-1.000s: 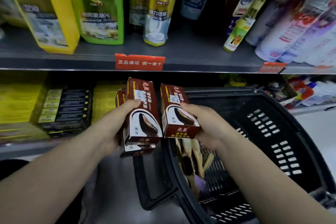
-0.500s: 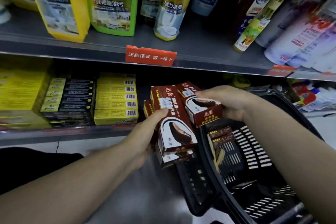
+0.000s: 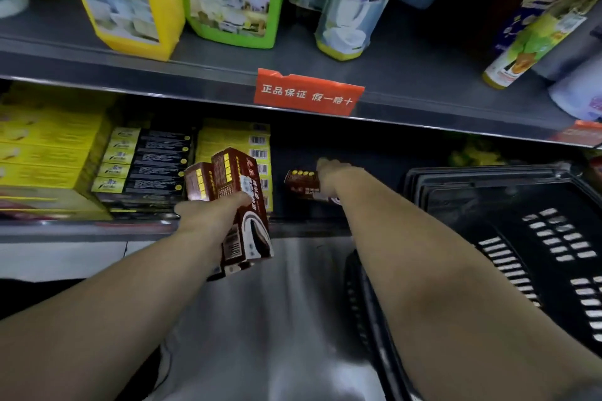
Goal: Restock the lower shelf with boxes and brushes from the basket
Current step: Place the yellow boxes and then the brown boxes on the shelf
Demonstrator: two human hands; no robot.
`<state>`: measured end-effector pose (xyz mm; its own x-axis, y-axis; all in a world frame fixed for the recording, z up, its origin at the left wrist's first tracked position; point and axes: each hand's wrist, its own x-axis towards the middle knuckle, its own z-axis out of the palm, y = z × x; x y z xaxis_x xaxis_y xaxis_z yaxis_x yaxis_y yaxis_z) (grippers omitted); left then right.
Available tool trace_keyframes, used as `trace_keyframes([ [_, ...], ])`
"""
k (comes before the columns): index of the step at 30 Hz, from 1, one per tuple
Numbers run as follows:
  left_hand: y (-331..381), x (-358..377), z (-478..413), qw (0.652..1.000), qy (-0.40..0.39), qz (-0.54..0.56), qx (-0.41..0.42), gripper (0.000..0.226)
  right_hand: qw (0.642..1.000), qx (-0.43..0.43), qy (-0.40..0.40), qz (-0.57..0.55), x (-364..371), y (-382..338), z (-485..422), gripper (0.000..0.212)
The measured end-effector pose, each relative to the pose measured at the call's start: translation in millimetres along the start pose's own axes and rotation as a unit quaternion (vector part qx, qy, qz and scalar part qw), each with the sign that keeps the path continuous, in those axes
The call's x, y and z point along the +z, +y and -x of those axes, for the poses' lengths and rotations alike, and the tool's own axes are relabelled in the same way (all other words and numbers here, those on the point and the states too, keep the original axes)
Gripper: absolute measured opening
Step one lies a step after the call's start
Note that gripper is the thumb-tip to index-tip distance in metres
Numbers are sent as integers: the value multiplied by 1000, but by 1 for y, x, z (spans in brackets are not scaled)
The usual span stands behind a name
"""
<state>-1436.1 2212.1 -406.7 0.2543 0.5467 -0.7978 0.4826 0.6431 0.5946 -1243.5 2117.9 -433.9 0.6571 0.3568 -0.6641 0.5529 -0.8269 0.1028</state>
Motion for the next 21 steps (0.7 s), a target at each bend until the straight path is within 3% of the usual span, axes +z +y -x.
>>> trace_keyframes([
  [7,10,-1,-23,999,-24,0,28,72,987,-128,-34,88,21,22,-45,52],
  [13,16,6,-23,999,-24,-11,34,72,982,-150,-49,99,24,24,-52,68],
  [21,15,15,-17,999,-38,-9,33,70,980,-177,-75,51,29,13,-50,72],
])
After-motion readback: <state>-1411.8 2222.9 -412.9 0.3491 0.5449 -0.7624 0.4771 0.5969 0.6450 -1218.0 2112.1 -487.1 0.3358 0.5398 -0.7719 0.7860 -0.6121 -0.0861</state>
